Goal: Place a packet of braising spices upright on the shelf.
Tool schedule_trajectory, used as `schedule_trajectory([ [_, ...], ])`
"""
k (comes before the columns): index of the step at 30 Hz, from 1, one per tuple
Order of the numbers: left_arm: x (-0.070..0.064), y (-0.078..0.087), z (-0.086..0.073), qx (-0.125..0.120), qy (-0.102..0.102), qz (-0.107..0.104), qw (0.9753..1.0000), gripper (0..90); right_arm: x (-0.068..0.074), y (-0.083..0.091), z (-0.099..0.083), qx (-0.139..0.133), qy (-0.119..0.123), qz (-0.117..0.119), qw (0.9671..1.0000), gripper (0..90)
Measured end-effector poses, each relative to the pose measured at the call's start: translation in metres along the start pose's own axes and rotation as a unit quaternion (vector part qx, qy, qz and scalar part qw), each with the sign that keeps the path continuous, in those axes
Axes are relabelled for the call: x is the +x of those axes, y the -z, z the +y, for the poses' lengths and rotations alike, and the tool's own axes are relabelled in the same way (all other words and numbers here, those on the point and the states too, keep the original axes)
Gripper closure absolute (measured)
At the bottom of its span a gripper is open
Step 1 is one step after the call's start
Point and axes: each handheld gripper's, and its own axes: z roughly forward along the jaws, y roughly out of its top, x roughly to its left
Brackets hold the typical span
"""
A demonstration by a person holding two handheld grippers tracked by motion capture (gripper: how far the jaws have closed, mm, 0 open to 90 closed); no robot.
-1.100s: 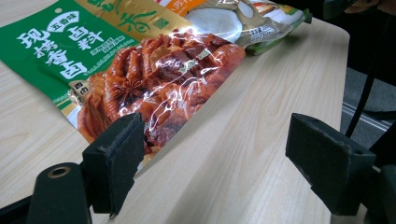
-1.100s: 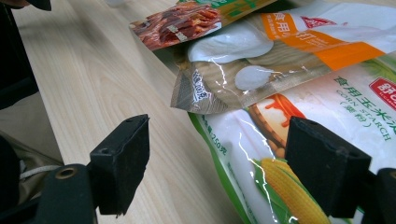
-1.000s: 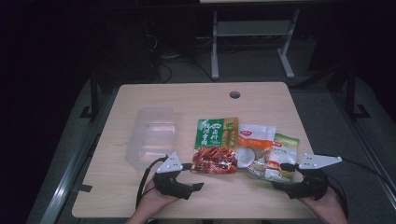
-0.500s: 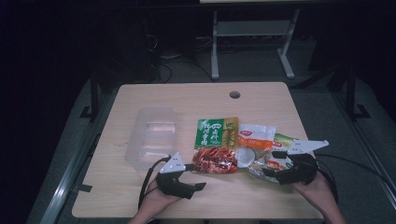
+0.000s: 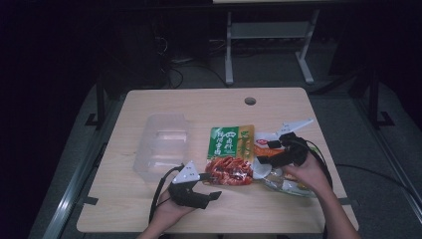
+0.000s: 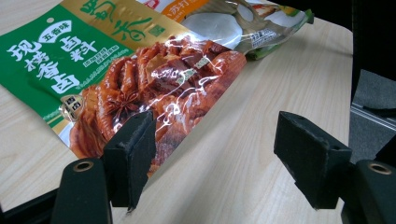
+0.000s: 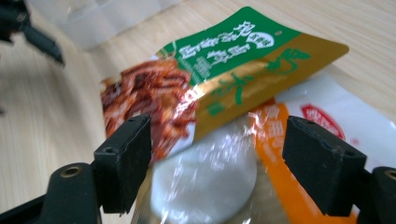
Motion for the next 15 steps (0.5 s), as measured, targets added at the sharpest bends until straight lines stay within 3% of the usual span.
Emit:
schedule_trajectory([
  [8, 0.0, -0.001, 0.001, 0.002, -0.003, -0.001, 1.0, 29.5, -0.024, -0.027, 0.032, 0.043, -0.031, -0.007, 0.9986, 23.6],
  [12, 0.0, -0.001, 0.002, 0.002, -0.006, -0.002, 1.0, 29.5, -0.035, -0.039, 0.037, 0.055, -0.045, -0.011, 0.9974, 26.1],
  [15, -0.001, -0.002, 0.002, 0.003, -0.005, -0.002, 1.0, 29.5, -0.044, -0.049, 0.033, 0.07, -0.075, -0.007, 0.9947, 25.9],
])
